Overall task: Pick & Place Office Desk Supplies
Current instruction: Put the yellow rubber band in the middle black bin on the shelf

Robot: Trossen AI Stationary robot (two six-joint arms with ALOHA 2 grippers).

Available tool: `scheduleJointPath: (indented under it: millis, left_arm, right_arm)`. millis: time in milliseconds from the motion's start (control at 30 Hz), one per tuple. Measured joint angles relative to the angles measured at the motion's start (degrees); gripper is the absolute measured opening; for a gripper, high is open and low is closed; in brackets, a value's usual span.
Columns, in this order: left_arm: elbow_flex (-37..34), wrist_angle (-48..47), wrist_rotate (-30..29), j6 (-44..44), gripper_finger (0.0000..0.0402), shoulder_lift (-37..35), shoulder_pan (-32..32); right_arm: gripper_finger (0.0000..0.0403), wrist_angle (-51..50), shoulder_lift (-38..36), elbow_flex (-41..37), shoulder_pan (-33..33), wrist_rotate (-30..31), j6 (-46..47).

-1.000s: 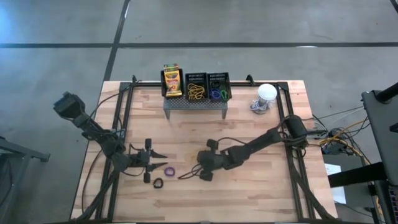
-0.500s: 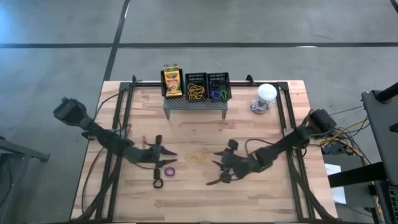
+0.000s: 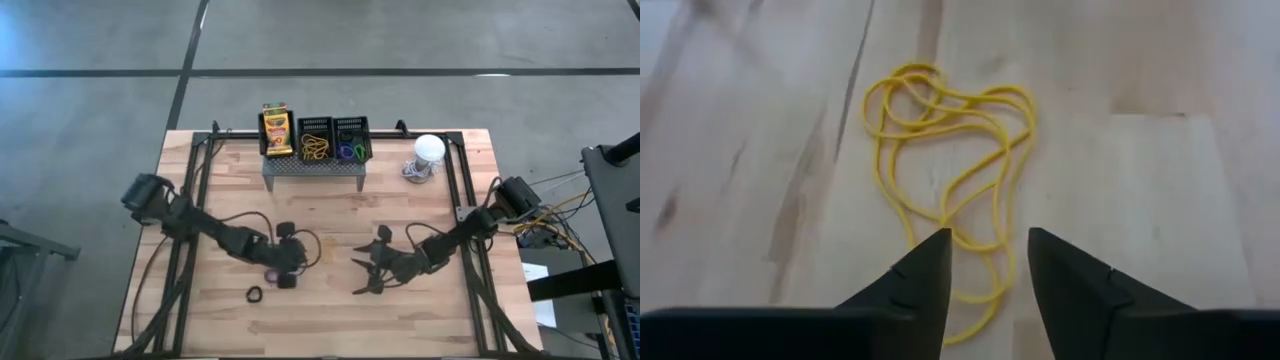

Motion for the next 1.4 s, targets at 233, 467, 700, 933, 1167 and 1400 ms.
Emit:
scheduleJointPath:
  millis: [233, 467, 700, 933, 1167, 1400]
  left_arm:
    - [-1.19, 0.69, 1.13, -3.09, 0.0144, 0.71, 2.82]
    - [-2.83, 4.83, 5.10, -3.90, 0.0109, 2.29, 4.75]
    - [-2.72, 4.75, 5.12, -2.21, 0.0014, 1.73, 4.73]
    - [-0.62, -0.82, 0.56, -2.07, 0.0002, -4.72, 4.04]
    - [3.90, -4.49, -5.54, 3.55, 0.0001, -15.66, 2.35]
    - [16.25, -9.92, -12.10, 17.44, 0.0001, -19.10, 3.94]
  right_arm:
    - [0.0126, 0.66, -0.17, 0.13, 0.59, 0.02, -0.69]
    - [0.0121, 0.73, -0.12, 0.81, 0.57, 0.02, -2.11]
    - [0.0121, 0.72, -0.12, 0.63, 0.57, 0.04, -2.13]
    - [0.0114, 0.69, -0.12, 0.50, 0.57, 0.04, -2.13]
    - [0.0118, 0.64, -0.10, 0.53, 0.57, 0.04, -2.11]
    - [0.0111, 0.66, -0.10, 0.44, 0.57, 0.04, -1.76]
